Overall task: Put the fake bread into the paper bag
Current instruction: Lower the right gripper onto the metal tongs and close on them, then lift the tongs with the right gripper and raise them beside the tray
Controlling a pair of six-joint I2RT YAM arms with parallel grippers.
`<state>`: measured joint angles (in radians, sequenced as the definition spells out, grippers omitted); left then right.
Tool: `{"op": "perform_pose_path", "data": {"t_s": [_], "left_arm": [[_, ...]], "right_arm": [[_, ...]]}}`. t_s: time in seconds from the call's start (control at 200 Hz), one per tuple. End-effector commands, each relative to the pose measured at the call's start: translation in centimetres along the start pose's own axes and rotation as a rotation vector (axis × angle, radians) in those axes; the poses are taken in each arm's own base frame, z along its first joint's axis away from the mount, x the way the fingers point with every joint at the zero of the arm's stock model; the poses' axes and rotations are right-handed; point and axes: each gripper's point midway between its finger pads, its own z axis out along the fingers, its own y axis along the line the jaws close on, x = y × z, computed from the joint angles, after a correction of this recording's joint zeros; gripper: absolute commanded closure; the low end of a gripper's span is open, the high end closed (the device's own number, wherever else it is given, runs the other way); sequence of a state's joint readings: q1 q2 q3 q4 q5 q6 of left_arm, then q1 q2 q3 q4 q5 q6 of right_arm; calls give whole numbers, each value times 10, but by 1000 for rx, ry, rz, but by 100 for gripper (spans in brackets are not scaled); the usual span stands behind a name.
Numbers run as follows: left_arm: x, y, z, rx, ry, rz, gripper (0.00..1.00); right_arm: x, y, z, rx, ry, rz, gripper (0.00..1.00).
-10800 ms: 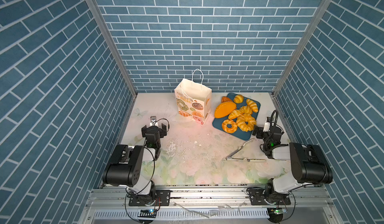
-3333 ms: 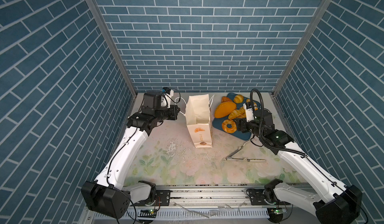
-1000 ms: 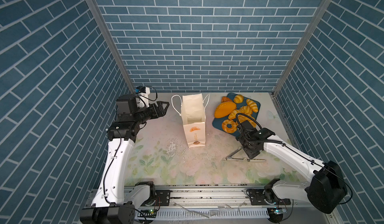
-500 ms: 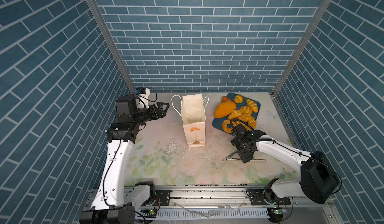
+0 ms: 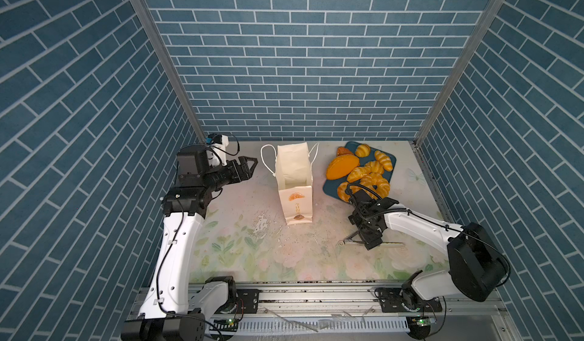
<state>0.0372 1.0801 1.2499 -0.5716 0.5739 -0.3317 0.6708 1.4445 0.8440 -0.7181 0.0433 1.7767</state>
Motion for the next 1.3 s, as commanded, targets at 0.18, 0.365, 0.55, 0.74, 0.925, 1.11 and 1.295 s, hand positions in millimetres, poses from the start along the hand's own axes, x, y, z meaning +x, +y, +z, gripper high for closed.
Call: {"op": "perform_pose_path", "data": {"t_s": [0.18,0.365,0.55,0.74,0.925,1.11,1.295], "left_arm": [[-3,2,0,-8,3,16,13],[-2,4,0,-17,3,17,13],[-2,7,2,-22,5,12,13],[-2,8,4,-20,3,3,13],[-3,9,3,-28,-4,3,13],[-2,10,3,-29,-4,2,13],[-3,10,1,-31,-6,7,13]], "right_arm": [[-1,-22,16,94,-13,40,11],[-5,-32,21,126,-30,30,15],[-22,-30,16,123,-91,-52,26],[-35,-31,17,157,-112,-148,38],[-58,-41,13,223,-161,-271,43],[-77,-43,15,272,-155,-439,43],[-94,-34,10,269,-140,-591,43]]}}
